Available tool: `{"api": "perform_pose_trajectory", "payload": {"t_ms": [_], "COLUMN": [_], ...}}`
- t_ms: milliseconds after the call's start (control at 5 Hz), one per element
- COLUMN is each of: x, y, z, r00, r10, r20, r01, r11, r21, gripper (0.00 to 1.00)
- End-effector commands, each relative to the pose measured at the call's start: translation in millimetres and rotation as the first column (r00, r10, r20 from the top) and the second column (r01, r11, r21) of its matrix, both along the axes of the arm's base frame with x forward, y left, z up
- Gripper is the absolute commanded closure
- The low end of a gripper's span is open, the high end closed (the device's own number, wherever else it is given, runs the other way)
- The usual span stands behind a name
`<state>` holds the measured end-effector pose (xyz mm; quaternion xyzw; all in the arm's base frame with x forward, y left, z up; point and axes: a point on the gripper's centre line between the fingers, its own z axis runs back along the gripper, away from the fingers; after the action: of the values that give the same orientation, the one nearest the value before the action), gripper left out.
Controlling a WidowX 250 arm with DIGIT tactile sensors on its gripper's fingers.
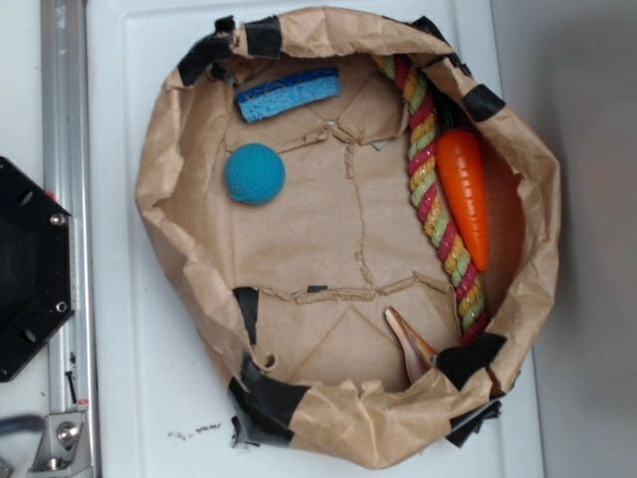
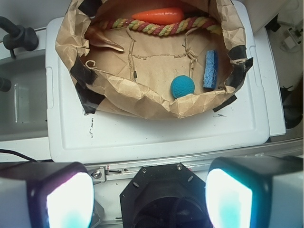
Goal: Grab the blue ball.
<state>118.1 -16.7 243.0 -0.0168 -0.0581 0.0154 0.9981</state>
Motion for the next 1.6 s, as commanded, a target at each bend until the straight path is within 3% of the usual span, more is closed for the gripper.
{"api": "perform_pose_trajectory", "payload": {"t_ms": [0,200,400,600,800,1000,1200,1400], "x": [0.0,50.0,96.0,134.2,135.7,109.3,87.9,83.7], "y": [0.0,23.0,33.3,41.5,25.1,19.3,56.2,63.0], "z": [0.0,-49.2,-72.5,-106.6,-152.2,-184.6,-231.1,-233.6], "r00": [1.000,0.996,0.995,0.991,0.973,0.938,0.918,0.912], "r10": [0.000,0.031,-0.015,-0.118,-0.193,-0.276,-0.285,-0.282], "r20": [0.000,-0.085,-0.097,-0.056,-0.123,-0.211,-0.277,-0.297], "r01": [0.000,-0.028,0.035,0.126,0.208,0.307,0.334,0.337], "r11": [1.000,0.999,0.976,0.974,0.971,0.943,0.931,0.929], "r21": [0.000,0.046,0.214,0.188,0.115,0.128,0.149,0.154], "gripper": [0.00,0.00,0.00,0.00,0.00,0.00,0.00,0.92]}}
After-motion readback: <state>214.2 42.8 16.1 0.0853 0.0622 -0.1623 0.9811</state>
